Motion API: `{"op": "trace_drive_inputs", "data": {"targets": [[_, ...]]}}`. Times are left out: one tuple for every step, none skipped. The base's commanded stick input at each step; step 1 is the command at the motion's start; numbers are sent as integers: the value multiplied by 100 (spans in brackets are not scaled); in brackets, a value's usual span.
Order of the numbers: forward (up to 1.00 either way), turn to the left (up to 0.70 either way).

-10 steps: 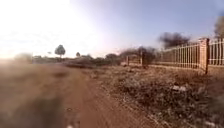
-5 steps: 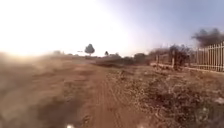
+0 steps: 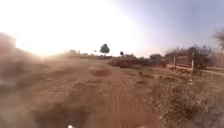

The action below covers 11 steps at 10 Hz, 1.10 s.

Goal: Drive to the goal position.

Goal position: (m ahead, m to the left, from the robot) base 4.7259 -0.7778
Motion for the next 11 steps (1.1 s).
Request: {"op": "trace_drive_inputs", "data": {"targets": [[70,0],[70,0],[70,0],[70,0],[70,0],[70,0],[70,0],[70,-19],[70,-35],[70,-35],[70,-14]]}}
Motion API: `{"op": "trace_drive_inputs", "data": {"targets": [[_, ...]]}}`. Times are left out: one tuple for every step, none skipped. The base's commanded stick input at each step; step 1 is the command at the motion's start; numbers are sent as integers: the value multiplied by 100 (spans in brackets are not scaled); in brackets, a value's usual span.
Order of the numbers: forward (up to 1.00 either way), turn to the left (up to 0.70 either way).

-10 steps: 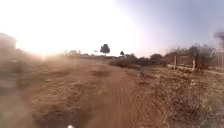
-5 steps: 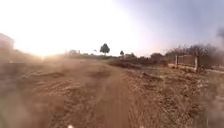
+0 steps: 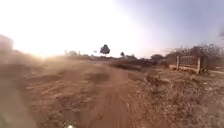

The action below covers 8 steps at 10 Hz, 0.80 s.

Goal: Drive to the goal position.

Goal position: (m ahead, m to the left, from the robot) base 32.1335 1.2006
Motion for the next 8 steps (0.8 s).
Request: {"op": "trace_drive_inputs", "data": {"targets": [[70,0],[70,0],[70,0],[70,0],[70,0],[70,0],[70,0],[70,0]]}}
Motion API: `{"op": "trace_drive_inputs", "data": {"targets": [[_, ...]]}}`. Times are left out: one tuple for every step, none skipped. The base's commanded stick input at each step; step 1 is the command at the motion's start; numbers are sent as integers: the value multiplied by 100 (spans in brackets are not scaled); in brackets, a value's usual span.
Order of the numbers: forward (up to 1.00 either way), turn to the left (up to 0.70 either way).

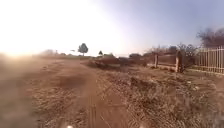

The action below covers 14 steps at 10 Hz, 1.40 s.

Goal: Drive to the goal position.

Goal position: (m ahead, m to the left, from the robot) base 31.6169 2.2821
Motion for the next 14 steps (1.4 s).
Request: {"op": "trace_drive_inputs", "data": {"targets": [[70,0],[70,0],[70,0],[70,0],[70,0],[70,1],[70,35],[70,23],[70,6],[70,2],[70,0],[70,0],[70,0],[70,0]]}}
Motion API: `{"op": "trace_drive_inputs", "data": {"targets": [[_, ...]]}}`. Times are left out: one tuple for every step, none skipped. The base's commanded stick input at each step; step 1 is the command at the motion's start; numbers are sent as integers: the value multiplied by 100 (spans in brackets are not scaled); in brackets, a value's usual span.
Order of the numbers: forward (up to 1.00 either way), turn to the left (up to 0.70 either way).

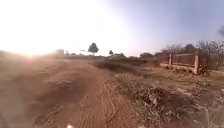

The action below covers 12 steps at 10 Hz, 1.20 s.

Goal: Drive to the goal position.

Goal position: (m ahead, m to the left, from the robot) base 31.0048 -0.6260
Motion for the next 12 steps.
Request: {"op": "trace_drive_inputs", "data": {"targets": [[70,0],[70,0],[70,0],[70,2],[70,16],[70,30],[70,7],[70,0],[70,0],[70,0],[70,0],[70,0]]}}
